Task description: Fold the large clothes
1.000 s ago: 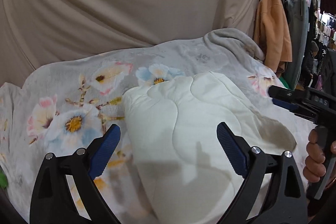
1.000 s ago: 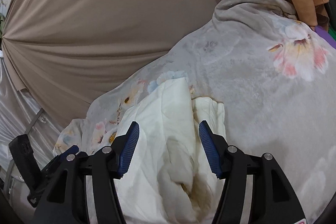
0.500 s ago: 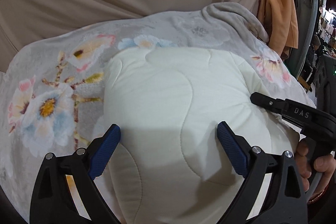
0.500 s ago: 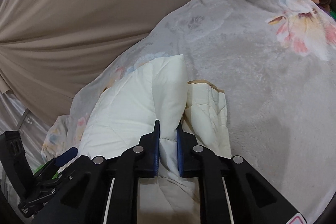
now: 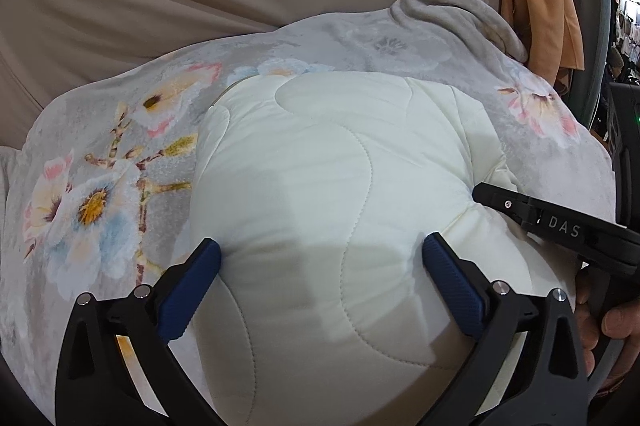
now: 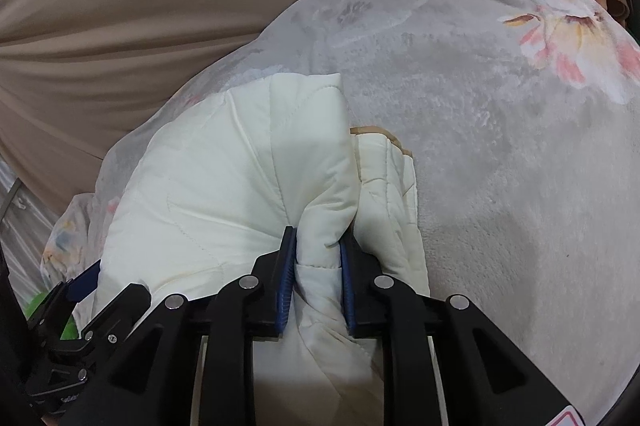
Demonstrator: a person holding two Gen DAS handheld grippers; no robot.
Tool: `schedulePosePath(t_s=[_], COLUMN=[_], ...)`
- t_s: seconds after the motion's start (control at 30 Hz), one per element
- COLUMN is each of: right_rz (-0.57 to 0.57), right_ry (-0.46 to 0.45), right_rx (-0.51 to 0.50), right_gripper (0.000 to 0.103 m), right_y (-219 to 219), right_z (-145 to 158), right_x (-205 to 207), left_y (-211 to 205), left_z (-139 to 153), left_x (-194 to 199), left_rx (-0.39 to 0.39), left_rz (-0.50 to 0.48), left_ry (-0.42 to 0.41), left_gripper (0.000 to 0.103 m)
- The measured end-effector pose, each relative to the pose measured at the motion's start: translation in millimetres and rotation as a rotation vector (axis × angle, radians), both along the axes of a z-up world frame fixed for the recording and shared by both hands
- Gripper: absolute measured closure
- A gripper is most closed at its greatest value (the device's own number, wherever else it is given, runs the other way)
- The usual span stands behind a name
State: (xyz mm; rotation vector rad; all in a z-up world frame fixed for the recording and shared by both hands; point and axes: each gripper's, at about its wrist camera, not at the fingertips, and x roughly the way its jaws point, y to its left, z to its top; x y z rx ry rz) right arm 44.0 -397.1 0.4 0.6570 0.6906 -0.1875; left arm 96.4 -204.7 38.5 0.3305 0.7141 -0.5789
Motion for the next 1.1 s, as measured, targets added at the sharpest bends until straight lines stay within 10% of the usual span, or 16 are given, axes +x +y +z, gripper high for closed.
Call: schedulePosePath(t_s=[0.33, 0.6, 1.1], right_rz=[-0.013, -0.079, -0.025], right_ry=[-0.038, -0.131, 0.066], right_rx=[-0.032, -0.263, -0.315], right_gripper=[0.085, 0.082, 0.103], right_y=[2, 49, 55], right_z=[7, 66, 8], right_x=[-7, -75, -66], left_y=[0, 4, -4], left_z=[-6, -6, -8], left_x=[0, 4, -1], left_rx=[0.002, -0.015, 0.008], left_rz=[0.016, 0.025, 0.034], left_ry=[-0.021, 0.002, -0.023], left_gripper=[0.005, 0.005, 0.005])
